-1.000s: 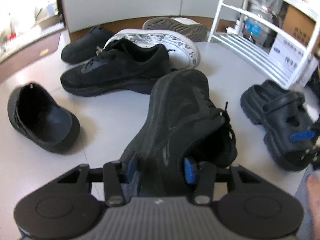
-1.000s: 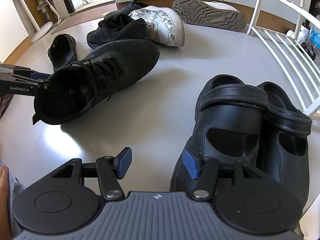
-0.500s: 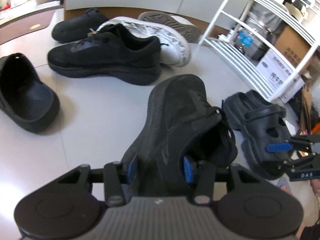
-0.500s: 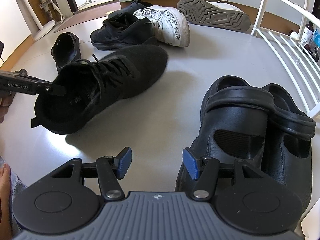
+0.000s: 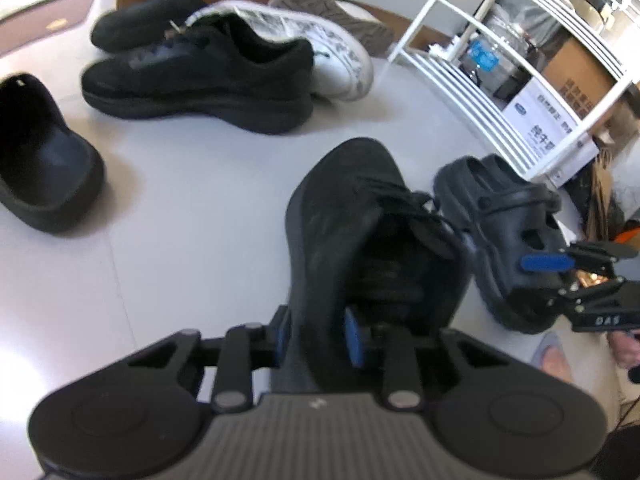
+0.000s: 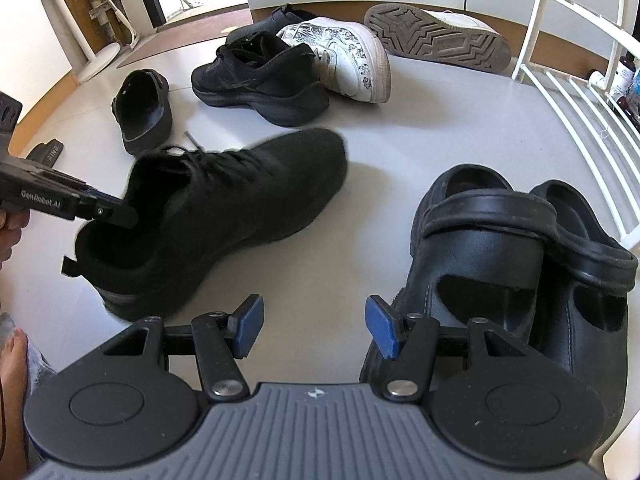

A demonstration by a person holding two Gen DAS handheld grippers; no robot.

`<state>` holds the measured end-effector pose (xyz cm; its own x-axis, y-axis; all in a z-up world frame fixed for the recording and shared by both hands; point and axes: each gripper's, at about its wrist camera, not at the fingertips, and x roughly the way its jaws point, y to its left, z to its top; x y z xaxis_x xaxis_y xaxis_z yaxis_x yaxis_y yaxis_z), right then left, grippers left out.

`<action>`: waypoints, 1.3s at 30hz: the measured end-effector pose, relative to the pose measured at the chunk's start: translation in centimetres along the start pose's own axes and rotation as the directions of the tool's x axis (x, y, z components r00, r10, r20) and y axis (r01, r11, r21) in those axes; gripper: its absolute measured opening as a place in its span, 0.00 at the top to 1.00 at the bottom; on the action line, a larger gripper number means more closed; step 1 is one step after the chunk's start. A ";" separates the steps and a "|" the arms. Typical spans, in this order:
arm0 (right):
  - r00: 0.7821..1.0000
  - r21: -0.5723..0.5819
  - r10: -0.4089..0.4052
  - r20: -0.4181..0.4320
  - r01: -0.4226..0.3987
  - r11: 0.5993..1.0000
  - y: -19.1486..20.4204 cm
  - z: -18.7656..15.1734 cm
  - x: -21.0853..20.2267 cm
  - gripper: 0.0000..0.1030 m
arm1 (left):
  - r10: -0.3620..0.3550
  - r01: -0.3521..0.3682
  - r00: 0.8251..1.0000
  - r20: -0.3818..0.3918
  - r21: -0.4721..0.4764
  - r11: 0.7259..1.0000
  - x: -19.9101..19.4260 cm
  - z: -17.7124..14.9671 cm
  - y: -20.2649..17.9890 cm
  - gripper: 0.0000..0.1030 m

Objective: Organize scattered shoes
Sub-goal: 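Grasp the black sneaker with the right gripper while the left gripper holds it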

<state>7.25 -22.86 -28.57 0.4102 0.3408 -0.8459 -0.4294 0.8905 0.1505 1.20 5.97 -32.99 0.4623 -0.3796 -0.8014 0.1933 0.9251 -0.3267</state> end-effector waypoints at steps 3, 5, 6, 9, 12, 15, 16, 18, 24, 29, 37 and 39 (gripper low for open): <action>1.000 -0.006 0.006 0.005 -0.006 1.000 0.1 0.2 0.0 0.40 | 0.028 -0.029 0.999 0.023 0.017 0.999 -0.9 0.0 0.0 0.54; 1.000 -0.010 0.009 0.009 -0.009 1.000 0.1 0.4 0.1 0.40 | 0.033 -0.033 0.999 0.031 0.021 0.999 -1.2 0.1 -0.1 0.54; 1.000 -0.016 0.015 0.010 -0.015 1.000 0.3 0.7 0.2 0.40 | 0.030 -0.030 0.999 0.035 0.015 0.999 -1.4 0.1 0.0 0.54; 0.999 -0.022 0.043 0.007 -0.043 0.999 0.8 1.2 0.5 0.40 | 0.030 -0.031 0.998 0.049 0.007 1.000 -1.9 0.2 0.1 0.54; 0.997 -0.019 0.083 0.007 -0.082 0.996 1.6 1.7 0.7 0.40 | 0.035 -0.035 0.998 0.060 0.001 0.999 -2.3 0.3 0.1 0.53; 0.989 0.026 0.150 0.006 -0.150 0.988 2.2 2.6 1.1 0.40 | 0.042 -0.041 0.996 0.074 -0.007 0.999 -2.9 0.3 0.3 0.53; 0.987 0.025 0.160 0.005 -0.160 0.987 2.3 2.8 1.2 0.40 | 0.045 -0.045 0.996 0.081 -0.011 0.999 -3.1 0.3 0.4 0.52; 0.986 0.010 0.168 0.002 -0.168 0.986 2.5 2.9 1.5 0.40 | 0.049 -0.048 0.995 0.087 -0.015 0.999 -3.2 0.3 0.5 0.51; 0.981 -0.035 0.192 -0.005 -0.192 0.981 3.3 3.3 2.4 0.40 | 0.060 -0.056 0.993 0.105 -0.034 0.998 -3.6 0.5 1.1 0.50; 0.977 -0.072 0.212 -0.012 -0.213 0.974 4.0 3.7 3.1 0.45 | 0.071 -0.067 0.993 0.094 -0.044 0.997 -3.5 0.3 1.4 0.49; 0.970 -0.131 0.244 -0.026 -0.245 0.961 5.1 4.3 4.2 0.61 | 0.077 -0.073 0.993 0.088 -0.051 0.996 -3.4 0.3 1.5 0.48; 0.967 -0.146 0.251 -0.029 -0.253 0.956 5.3 4.4 4.5 0.64 | 0.078 -0.074 0.993 0.083 -0.050 0.996 -3.3 0.2 1.5 0.48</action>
<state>10.34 -15.27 -29.30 0.2655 0.5447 -0.7955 -0.6318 0.7216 0.2832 0.11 8.61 -30.69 0.5462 -0.3052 -0.7801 0.1146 0.9497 -0.2914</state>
